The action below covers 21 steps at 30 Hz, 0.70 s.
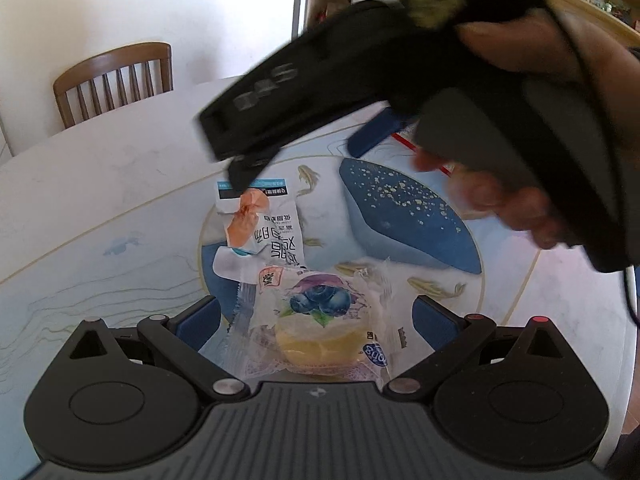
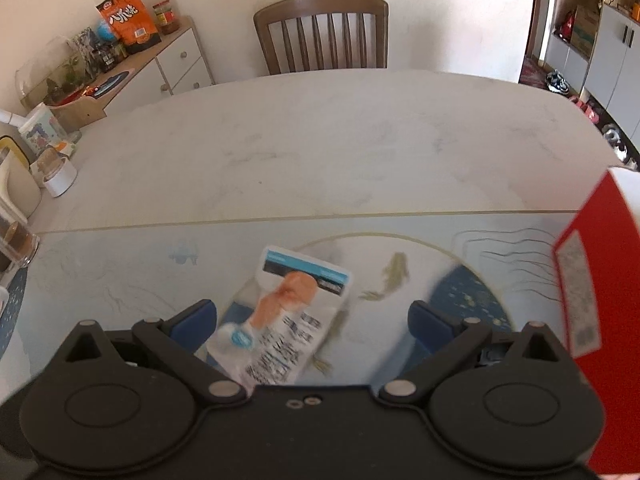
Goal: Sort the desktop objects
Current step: 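Grasp the blueberry cake pack with the left tool while the right tool grasps the white snack packet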
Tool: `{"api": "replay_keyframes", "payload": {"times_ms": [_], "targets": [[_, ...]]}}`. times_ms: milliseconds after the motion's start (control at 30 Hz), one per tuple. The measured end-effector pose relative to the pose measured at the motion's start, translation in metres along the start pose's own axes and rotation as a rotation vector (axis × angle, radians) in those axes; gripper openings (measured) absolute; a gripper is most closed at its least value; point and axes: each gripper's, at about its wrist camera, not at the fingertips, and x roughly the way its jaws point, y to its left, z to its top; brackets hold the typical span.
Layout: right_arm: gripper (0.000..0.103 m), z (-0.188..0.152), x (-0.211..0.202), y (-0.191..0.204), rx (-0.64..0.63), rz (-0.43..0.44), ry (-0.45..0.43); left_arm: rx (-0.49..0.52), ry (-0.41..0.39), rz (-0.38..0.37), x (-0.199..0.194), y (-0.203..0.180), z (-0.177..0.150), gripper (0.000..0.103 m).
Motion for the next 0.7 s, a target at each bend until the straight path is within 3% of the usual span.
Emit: {"api": "replay_keyframes", "payload": {"times_ms": [400,700], "targets": [[0.102,0.007,0.048,0.01,0.034,-0.06,0.07,0.013,0.016,-0.004,0.016,-0.001,-0.005,0.102],[0.102,0.002,0.061,0.019,-0.024,-0.098,0.083,0.024,0.011,0.008,0.02,-0.004,-0.013,0.102]]}}
